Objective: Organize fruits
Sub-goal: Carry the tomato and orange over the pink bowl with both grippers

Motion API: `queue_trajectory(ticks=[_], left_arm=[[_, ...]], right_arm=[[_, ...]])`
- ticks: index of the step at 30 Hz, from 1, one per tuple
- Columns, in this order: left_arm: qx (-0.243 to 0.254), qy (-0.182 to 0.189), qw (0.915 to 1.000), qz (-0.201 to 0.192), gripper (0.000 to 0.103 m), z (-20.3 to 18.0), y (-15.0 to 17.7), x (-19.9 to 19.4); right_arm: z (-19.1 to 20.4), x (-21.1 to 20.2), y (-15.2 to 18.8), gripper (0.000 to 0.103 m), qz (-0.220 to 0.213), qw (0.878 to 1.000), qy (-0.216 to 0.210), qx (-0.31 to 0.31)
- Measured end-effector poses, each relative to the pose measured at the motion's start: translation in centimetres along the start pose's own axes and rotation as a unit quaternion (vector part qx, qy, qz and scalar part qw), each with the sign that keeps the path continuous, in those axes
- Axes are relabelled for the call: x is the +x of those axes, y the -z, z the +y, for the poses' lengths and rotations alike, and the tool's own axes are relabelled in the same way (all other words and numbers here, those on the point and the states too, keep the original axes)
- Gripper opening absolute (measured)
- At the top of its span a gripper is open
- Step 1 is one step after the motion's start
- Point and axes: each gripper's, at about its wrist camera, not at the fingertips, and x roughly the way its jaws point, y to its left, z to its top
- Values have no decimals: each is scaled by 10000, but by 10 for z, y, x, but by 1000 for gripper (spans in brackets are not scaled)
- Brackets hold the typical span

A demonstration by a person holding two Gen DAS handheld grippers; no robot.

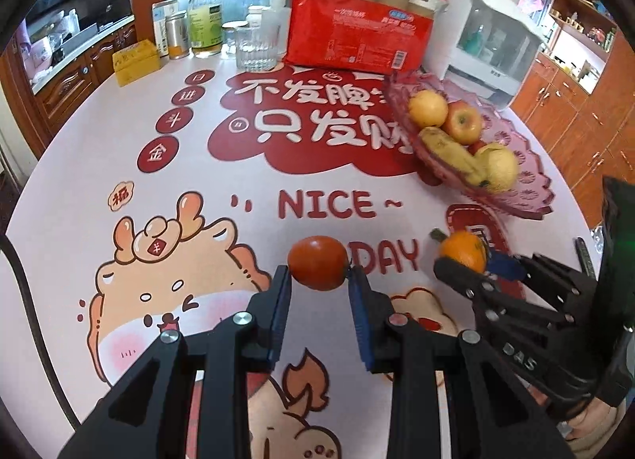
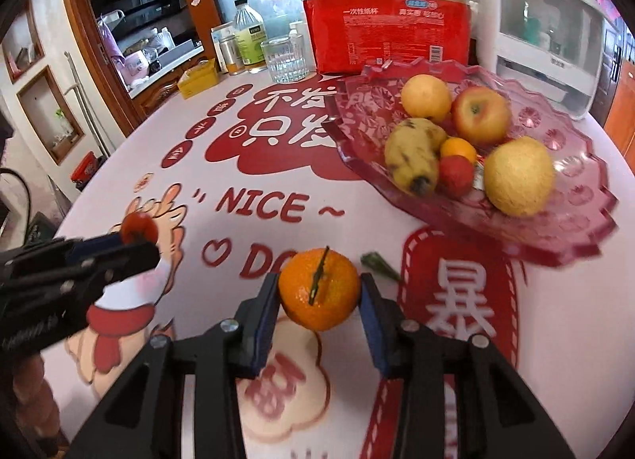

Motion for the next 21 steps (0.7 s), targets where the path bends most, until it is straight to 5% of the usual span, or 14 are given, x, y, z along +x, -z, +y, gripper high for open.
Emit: queue_trajectory(ticks=[11,21], left_arm=[[793,271,9965,-14,28,-56,-62,-56],[1227,48,9917,-379,28,-103,-152,-89]], right_arm=[[-27,-107,-40,40,-449,9988,10,211],[-56,-182,-123,40,-1071,9919,680,56]])
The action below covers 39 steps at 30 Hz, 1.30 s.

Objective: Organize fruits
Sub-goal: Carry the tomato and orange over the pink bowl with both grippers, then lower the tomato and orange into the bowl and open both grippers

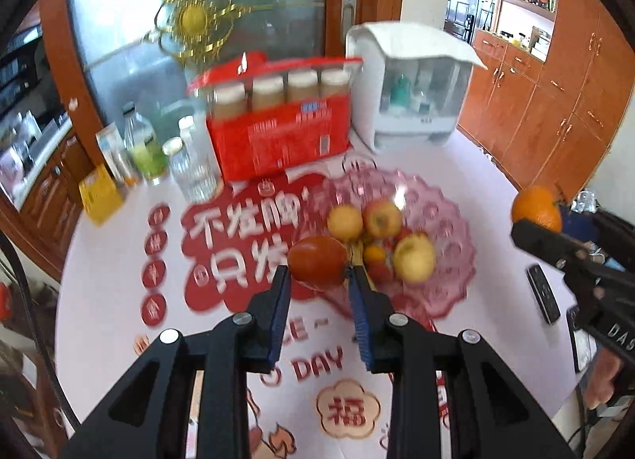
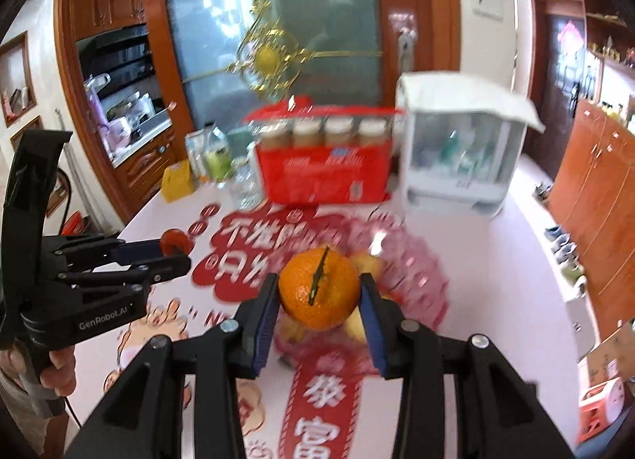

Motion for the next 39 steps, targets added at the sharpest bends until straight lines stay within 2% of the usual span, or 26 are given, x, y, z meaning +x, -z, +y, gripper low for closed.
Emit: queue_trajectory(ticks=[3,6,11,16,23,32,39], left_arm=[[88,-137,9998,-86,28,-6,-28,6],[111,-182,9998,-5,28,-9,-46,23],[42,-152,9994,320,28,-14,-59,79],[181,-120,9981,572,28,-28,-48,132],[349,-125,9953,896,28,-47,-29,190],[291,-172,9935,1088,28,-47,-13,225],[271,-178,9941,1033,29,-45,-11,230]], right_arm=[[-18,5,-23,40,-19,9999,88,123],[-35,20,-35,40,92,9996,137,243],[-62,73,-32,40,538,9973,206,451],[-79,132,-8,40,979,9933,249,559],[-97,183,19,40,1261,9886,105,819],[-115,224,30,40,1502,9835,207,991],[-119,240,33,40,1635,9817,277,942]])
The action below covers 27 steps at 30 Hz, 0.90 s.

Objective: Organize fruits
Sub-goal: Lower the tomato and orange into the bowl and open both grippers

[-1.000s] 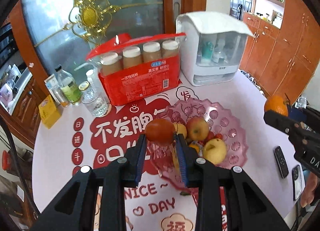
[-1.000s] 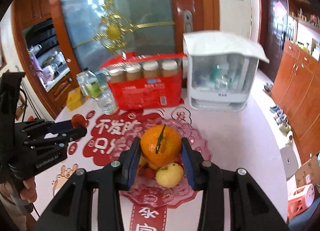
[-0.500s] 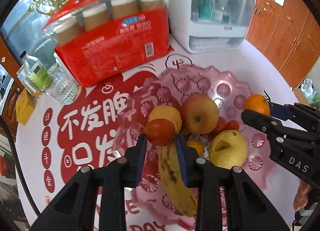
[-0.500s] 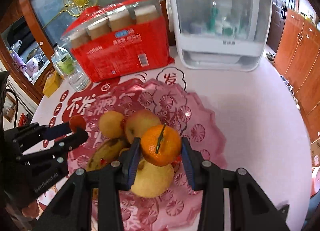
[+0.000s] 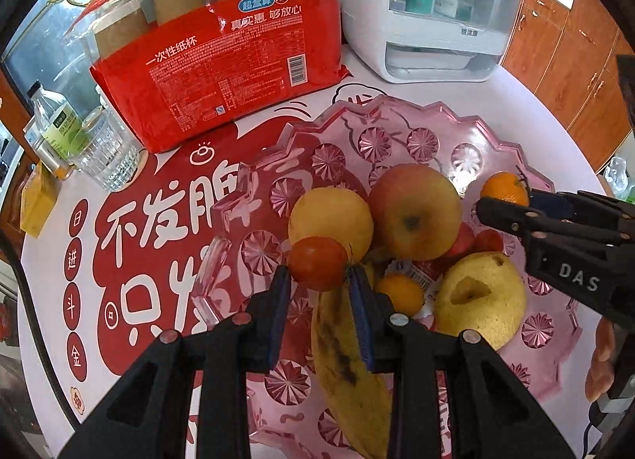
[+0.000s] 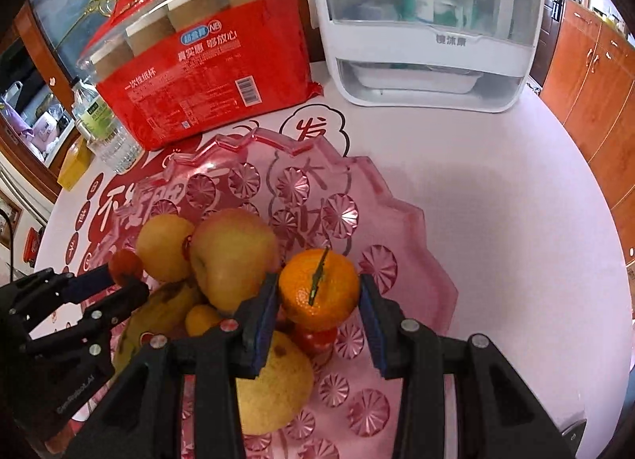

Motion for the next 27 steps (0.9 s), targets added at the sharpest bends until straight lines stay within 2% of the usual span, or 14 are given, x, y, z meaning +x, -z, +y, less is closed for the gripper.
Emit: queue_trajectory(ticks=[9,12,14,17,23,27], left_arm=[[19,26,10000,41,32,1,3,5],[9,-3,10000,28,43,0,5,6],[21,1,10000,-9,64,-2,6,5],[51,-60,9999,-103,77,-4,7,1],[197,-89,9997,-148,90,-12,10,-4],[212,-19,9997,-112,93,-15,11,-4]], right_arm=[[10,12,3,41,109,9993,281,-231],[13,9,4,48,21,9990,285,-335],[16,5,5,53,-70,9986,349,-395],[17,1,6,59,-191,9979,407,-473],[19,-5,10,65,-323,9980,225,-500],[20,-3,15,67,-324,9980,141,-526]])
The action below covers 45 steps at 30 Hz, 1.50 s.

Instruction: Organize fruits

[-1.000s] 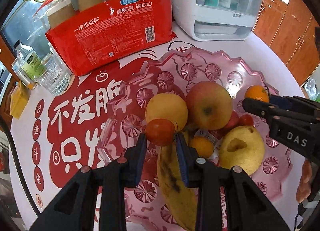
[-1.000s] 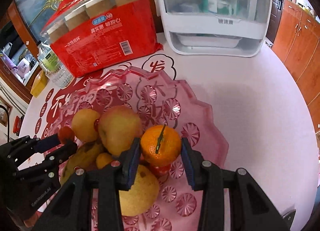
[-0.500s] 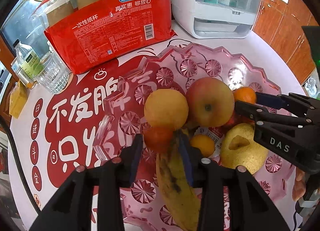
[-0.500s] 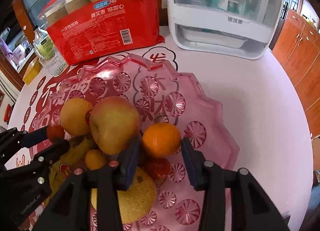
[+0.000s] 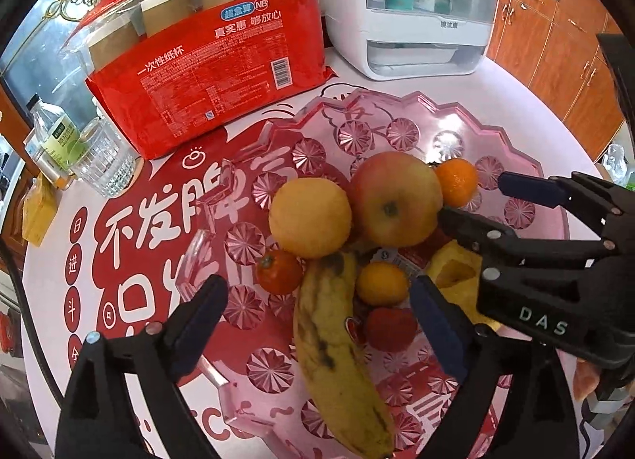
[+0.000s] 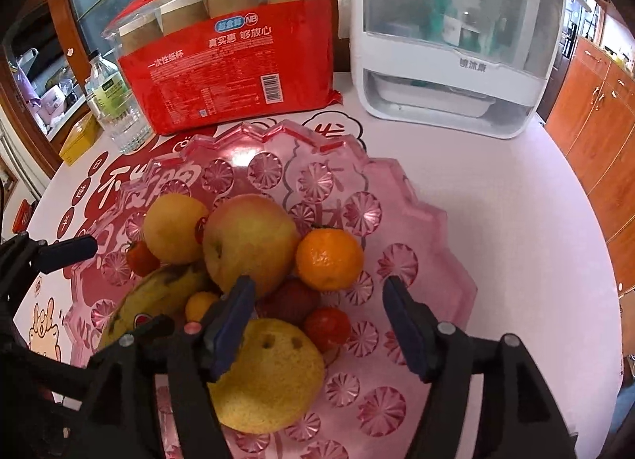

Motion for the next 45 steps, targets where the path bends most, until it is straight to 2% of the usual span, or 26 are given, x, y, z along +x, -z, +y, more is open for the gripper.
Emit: queue_trajectory(ticks=[10,19,28,37,45], left_arm=[[-70,64,10000,-4,93,3,6,-5],[-226,-24,9996,-188,93,14,22,-40],[-602,-155,9974,-373,93,40,51,-84],[-731,-259,9954,-568,93,44,83,-120],[-895,-282,9931,-701,96,44,121,-155]], right_arm=[[1,-8,6,68,-104,9999,-78,64],[12,-41,14,68,-280,9996,-36,61],[32,-82,39,68,-423,9991,-42,-46],[64,-127,67,68,-648,9976,-113,-225],[82,-168,97,68,-874,9959,-242,-51]])
